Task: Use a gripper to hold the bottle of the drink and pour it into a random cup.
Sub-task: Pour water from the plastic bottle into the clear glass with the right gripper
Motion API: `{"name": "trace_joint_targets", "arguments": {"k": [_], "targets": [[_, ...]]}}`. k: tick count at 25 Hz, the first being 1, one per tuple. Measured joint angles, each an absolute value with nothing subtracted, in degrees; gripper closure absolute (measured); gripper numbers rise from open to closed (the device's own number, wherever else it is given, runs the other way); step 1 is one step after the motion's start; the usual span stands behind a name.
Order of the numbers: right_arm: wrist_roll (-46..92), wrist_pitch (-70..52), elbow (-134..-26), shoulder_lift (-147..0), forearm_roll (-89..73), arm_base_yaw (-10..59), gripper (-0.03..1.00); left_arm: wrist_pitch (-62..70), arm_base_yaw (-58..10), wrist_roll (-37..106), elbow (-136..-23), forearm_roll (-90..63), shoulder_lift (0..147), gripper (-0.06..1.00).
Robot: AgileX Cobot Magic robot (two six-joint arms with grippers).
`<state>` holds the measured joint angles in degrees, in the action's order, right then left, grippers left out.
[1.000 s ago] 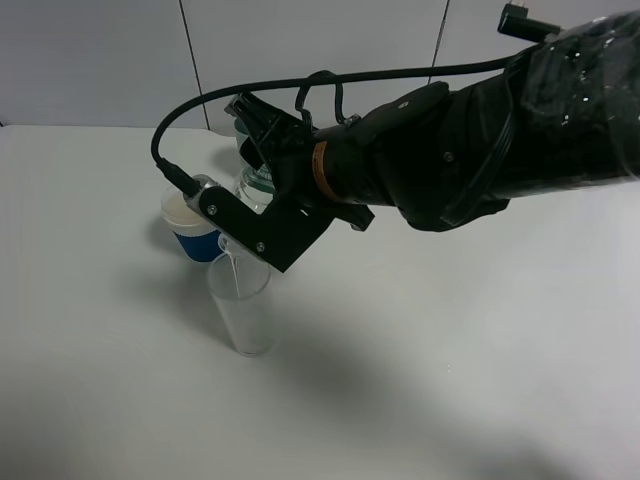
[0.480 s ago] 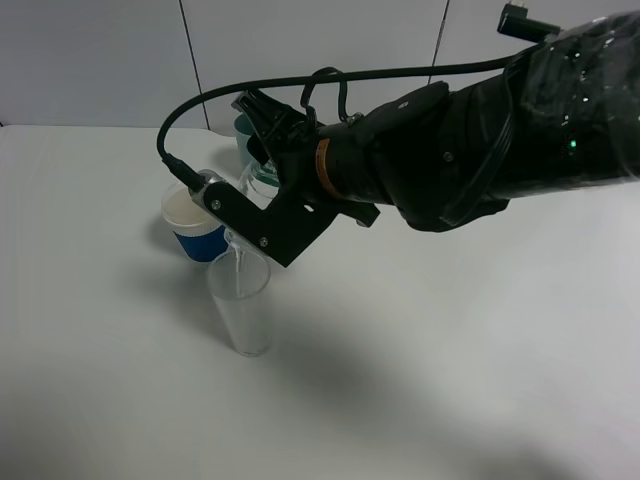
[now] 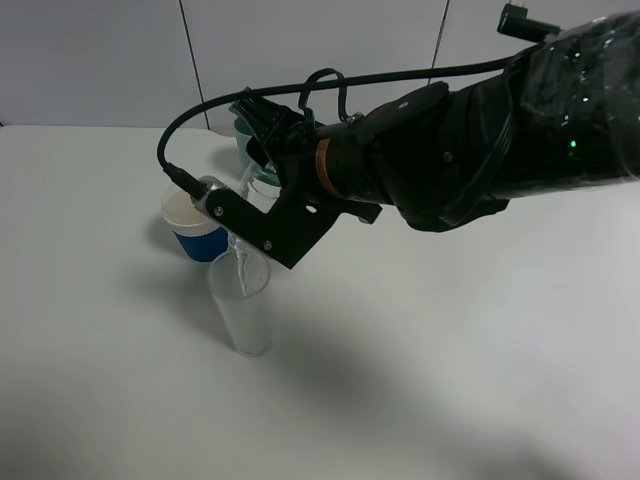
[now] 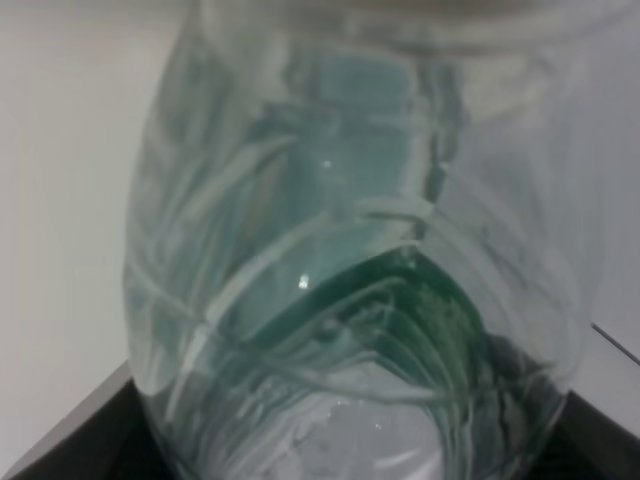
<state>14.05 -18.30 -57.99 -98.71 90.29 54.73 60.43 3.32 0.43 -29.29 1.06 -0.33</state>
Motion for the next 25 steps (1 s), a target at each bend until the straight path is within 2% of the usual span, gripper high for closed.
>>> {"name": "trace_joint_targets", "arguments": {"k": [25], "targets": [[15.67, -18.37, -57.99, -98.71, 90.29, 54.73, 0.42, 60.43, 3.32, 0.43, -29.29, 1.06, -0.33, -0.04]]}}
